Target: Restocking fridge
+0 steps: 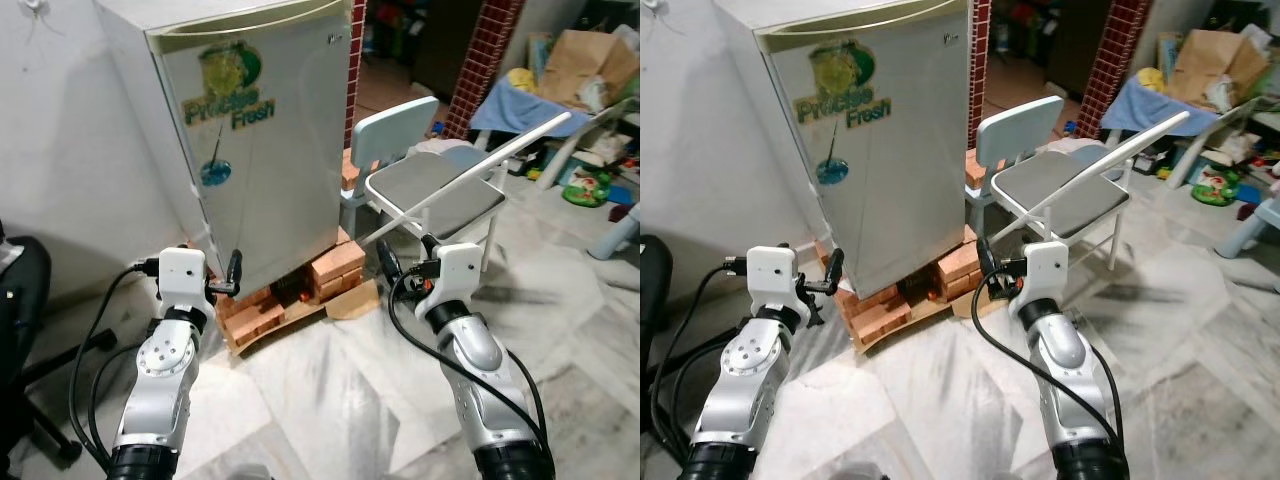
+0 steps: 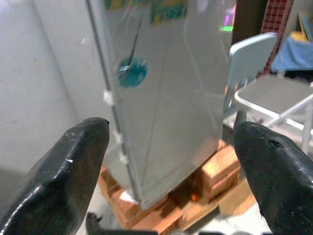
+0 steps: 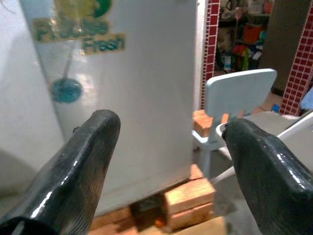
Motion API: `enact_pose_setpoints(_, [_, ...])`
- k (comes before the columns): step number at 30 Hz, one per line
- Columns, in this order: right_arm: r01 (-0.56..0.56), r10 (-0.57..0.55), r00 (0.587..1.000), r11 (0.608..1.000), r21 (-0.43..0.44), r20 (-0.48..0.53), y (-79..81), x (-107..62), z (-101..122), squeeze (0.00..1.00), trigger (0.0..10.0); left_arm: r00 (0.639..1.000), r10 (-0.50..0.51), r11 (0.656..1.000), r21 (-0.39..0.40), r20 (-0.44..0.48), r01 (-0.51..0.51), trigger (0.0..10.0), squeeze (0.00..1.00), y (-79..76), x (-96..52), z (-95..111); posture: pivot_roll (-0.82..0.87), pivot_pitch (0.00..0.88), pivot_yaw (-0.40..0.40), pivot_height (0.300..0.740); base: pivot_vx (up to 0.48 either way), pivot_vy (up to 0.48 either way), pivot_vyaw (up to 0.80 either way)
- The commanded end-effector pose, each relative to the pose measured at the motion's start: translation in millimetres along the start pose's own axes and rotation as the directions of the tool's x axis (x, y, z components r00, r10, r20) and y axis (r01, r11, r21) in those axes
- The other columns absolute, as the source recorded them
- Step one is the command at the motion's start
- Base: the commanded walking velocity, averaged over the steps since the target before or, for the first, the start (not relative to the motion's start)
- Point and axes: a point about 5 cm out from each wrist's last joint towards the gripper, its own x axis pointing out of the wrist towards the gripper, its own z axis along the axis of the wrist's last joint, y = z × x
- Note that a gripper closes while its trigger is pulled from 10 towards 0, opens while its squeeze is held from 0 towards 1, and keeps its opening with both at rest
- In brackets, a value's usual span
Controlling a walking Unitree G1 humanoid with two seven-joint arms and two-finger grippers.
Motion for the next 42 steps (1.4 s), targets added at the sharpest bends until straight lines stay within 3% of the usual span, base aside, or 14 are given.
enact_pose_setpoints(1, [0.01, -0.01, 1.0, 1.0, -0.02, 0.019, -6.8, 0.0, 6.1, 0.0, 10.0, 0.999, -0.018, 1.0, -0.018, 0.028, 0.019, 10.0, 0.0, -6.2, 3.1, 8.2, 0.09, 0.0, -0.013, 0.74, 0.0, 0.442, 0.0])
enact_pose_setpoints(14, [0.037, -0.036, 0.999, 0.997, -0.062, 0.026, -18.0, -1.0, 8.0, 0.0, 10.0, 1.0, -0.013, 0.999, -0.033, 0.011, 0.013, 10.0, 0.0, -11.5, -5.1, -1.4, 0.09, 0.0, -0.034, 0.74, 0.0, 0.445, 0.0])
enact_pose_setpoints(30, [0.062, -0.06, 0.997, 0.996, -0.062, 0.04, -16.8, -0.8, 8.3, 0.0, 10.0, 0.999, -0.051, 0.999, -0.015, 0.012, 0.051, 10.0, 0.0, -10.9, -4.3, -1.8, 0.09, 0.0, -0.014, 0.74, 0.0, 0.445, -0.13])
enact_pose_setpoints(42, [0.075, -0.073, 0.996, 0.995, -0.058, 0.043, -17.4, -3.5, 8.6, 0.0, 10.0, 0.996, -0.086, 0.996, -0.02, 0.016, 0.086, 10.0, 0.0, -18.3, -7.2, -2.1, 0.09, 0.0, -0.024, 0.74, 0.407, 0.082, -0.23])
